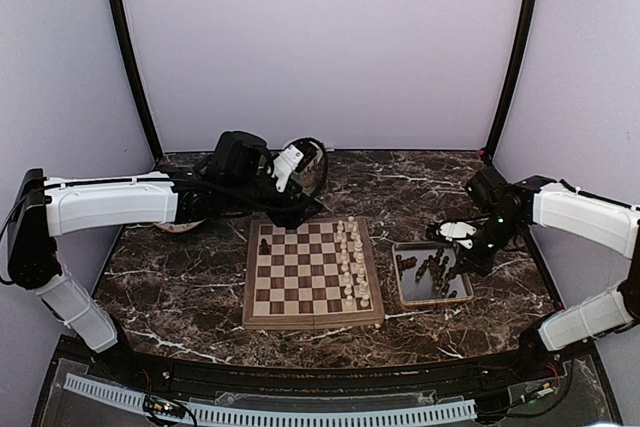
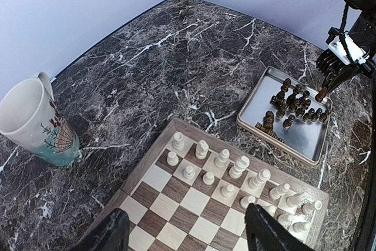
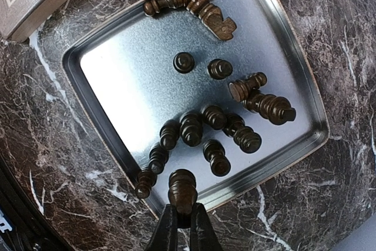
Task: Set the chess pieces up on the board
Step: Pick up the knight from the storage box, then place the knight on the chessboard.
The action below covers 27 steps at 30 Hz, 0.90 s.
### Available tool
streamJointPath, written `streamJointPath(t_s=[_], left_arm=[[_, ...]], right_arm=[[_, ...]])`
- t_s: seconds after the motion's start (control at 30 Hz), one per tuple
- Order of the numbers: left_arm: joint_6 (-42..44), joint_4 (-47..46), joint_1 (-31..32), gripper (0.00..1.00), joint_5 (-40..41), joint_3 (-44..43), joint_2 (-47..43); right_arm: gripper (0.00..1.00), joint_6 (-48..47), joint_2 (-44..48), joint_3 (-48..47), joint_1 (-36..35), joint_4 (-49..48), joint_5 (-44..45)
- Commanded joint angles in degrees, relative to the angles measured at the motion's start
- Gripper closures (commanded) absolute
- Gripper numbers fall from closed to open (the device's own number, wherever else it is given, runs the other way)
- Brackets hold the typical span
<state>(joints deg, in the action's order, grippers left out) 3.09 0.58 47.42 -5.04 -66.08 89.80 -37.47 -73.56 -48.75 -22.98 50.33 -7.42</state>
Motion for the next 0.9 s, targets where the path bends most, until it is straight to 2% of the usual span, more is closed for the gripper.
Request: streamJointPath(t_s=[0.0, 0.13, 0.27, 0.47, 0.7, 0.87], left_arm=[[1.3, 1.5, 0.7, 0.30, 0.5, -1.5, -0.2], [1.7, 1.7, 0.7, 0.30, 1.1, -1.6, -0.4], [1.7, 2.1, 0.7, 0.30, 2.3, -1.9, -0.8], [-1.4, 3.9, -1.3, 0.28, 12.5, -2.6, -2.6], [-5.9, 5.8, -9.3, 0.25, 11.7, -3.8, -5.0], [-8.3, 6.4, -13.8, 0.26, 14.9, -3.8, -7.4]], right_arm=[[1.00, 0.1, 0.3, -0.3, 0.2, 0.4, 0.2], [1.00, -0.1, -0.3, -1.5, 0.3, 1.4, -1.2], [1.00, 0.3, -0.7, -6.8, -0.2, 4.0, -4.4], [1.00, 0.2, -5.9, -17.8, -5.6, 5.6, -4.4], [1.00, 0.5, -19.4, -35.5, -16.4, 5.6, -4.0], [1.00, 1.2, -32.3, -50.4, -25.1, 6.3, -0.9]])
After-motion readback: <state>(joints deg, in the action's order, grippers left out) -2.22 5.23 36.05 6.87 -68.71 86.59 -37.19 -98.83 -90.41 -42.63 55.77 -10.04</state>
